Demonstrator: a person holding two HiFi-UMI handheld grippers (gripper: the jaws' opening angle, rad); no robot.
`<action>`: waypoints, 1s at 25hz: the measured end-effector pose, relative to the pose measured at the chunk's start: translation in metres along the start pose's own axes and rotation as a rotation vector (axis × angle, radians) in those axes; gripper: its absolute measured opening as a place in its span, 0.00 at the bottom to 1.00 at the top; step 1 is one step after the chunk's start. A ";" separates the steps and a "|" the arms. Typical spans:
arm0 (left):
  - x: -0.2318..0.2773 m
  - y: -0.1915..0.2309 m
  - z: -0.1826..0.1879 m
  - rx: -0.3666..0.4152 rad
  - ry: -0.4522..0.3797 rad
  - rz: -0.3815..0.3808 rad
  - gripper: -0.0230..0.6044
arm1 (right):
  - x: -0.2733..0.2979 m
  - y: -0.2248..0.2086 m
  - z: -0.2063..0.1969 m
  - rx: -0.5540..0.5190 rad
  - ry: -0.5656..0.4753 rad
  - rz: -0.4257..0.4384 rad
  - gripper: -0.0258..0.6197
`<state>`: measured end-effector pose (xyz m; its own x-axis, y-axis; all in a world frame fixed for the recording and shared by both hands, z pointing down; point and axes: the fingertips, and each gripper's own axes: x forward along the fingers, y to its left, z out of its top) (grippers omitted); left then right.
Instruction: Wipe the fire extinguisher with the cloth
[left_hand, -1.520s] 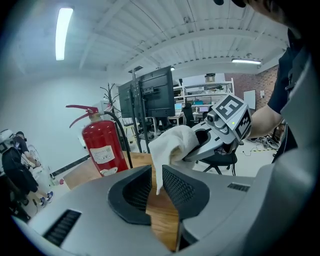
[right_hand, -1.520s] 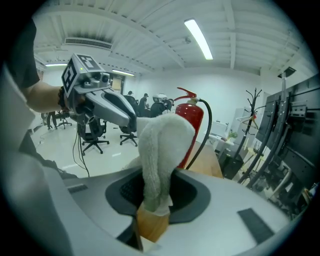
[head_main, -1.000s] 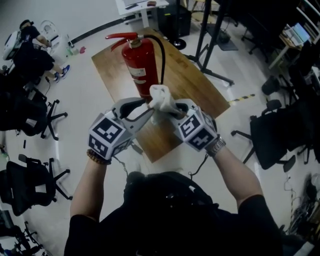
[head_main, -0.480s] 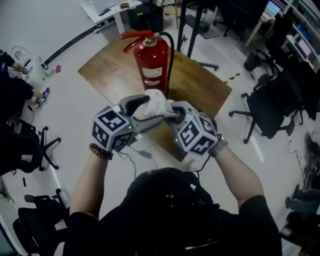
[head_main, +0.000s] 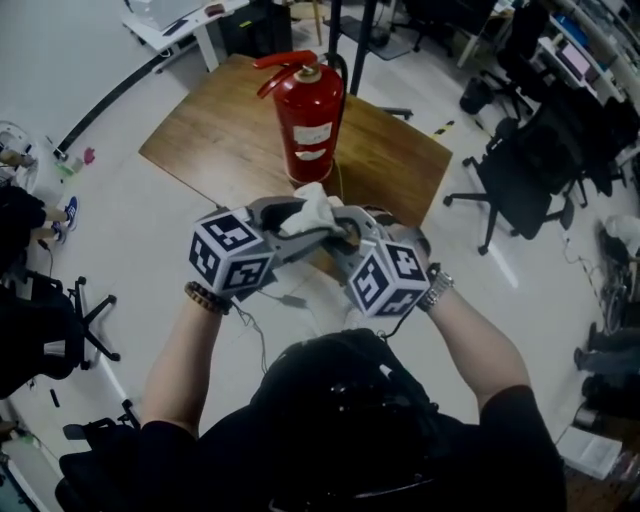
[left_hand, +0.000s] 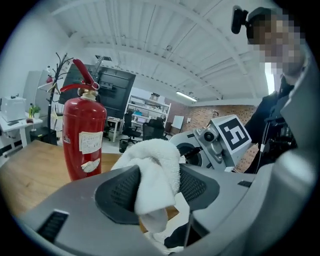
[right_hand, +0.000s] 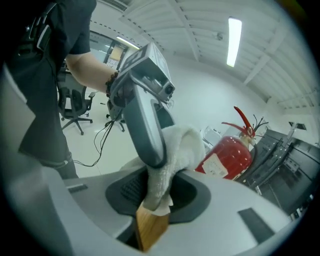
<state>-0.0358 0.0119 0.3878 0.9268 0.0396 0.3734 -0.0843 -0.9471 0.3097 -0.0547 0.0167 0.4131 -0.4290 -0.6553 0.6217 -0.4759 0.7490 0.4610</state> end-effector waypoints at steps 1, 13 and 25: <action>0.000 0.000 0.001 -0.006 -0.006 -0.007 0.37 | 0.000 -0.001 0.000 -0.010 0.002 -0.005 0.22; 0.014 0.026 0.025 0.096 0.045 0.172 0.21 | 0.006 -0.039 -0.021 0.128 -0.049 -0.030 0.37; -0.027 0.079 0.056 0.069 -0.031 0.444 0.20 | 0.002 -0.092 -0.051 0.305 -0.127 -0.067 0.31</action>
<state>-0.0469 -0.0817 0.3527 0.8167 -0.3842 0.4305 -0.4528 -0.8892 0.0653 0.0278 -0.0485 0.4044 -0.4721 -0.7237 0.5033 -0.7061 0.6523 0.2756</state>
